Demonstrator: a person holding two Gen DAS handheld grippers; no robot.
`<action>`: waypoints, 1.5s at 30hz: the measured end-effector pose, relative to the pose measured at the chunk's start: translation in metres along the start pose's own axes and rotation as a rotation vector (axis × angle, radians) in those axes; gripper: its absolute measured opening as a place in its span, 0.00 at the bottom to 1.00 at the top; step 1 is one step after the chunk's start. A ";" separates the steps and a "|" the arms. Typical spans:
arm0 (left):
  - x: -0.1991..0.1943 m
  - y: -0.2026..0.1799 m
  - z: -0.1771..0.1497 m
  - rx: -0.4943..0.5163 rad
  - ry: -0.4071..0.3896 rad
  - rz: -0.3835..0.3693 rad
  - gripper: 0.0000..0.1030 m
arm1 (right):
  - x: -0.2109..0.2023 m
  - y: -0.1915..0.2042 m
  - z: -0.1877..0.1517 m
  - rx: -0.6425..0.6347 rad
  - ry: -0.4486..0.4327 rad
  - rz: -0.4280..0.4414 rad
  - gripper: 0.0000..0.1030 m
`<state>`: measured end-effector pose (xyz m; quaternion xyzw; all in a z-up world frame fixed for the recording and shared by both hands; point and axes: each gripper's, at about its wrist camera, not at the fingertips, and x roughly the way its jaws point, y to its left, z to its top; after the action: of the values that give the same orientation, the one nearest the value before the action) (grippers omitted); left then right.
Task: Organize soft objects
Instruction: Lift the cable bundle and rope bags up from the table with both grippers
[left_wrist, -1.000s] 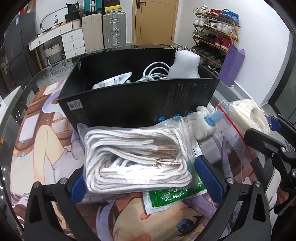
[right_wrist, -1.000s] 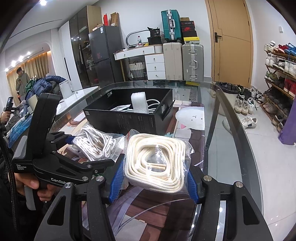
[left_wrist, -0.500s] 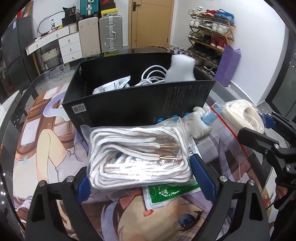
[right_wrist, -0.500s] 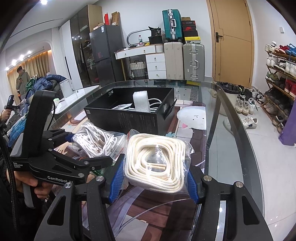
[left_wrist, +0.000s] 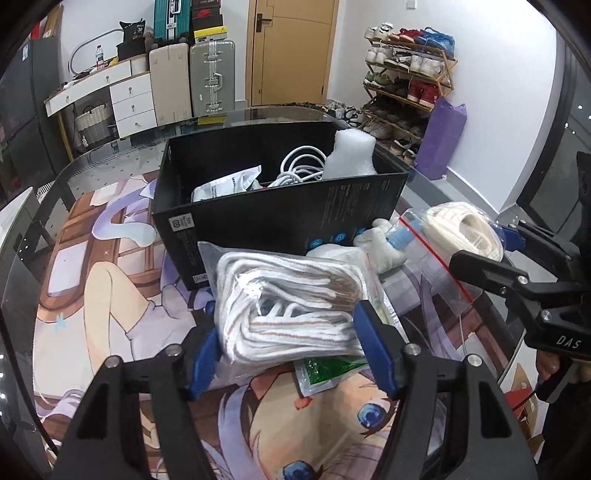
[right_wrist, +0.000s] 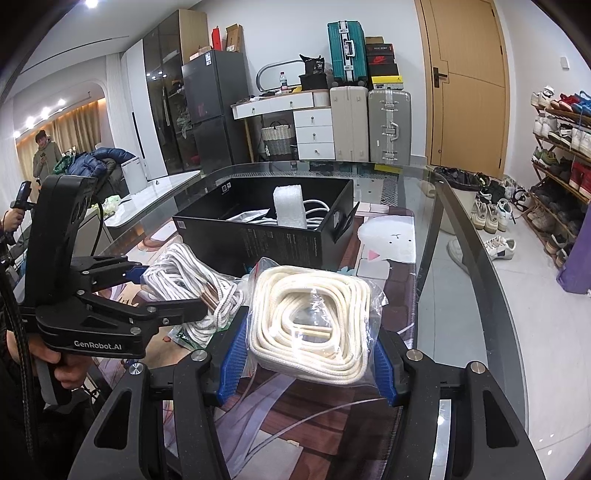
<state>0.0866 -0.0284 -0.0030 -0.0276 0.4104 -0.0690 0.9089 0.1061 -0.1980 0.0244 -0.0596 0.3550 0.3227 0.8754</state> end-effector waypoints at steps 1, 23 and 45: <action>0.000 -0.001 0.001 -0.002 0.002 -0.008 0.65 | 0.000 0.001 0.000 -0.002 0.001 0.000 0.57; 0.014 -0.016 0.003 0.013 0.022 0.055 0.97 | 0.002 0.001 0.002 0.002 0.011 -0.001 0.57; 0.007 -0.024 -0.006 0.054 -0.007 0.006 0.71 | 0.004 -0.003 0.003 0.007 0.011 -0.011 0.57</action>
<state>0.0840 -0.0529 -0.0092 -0.0019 0.4052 -0.0775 0.9109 0.1113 -0.1974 0.0235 -0.0603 0.3606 0.3161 0.8754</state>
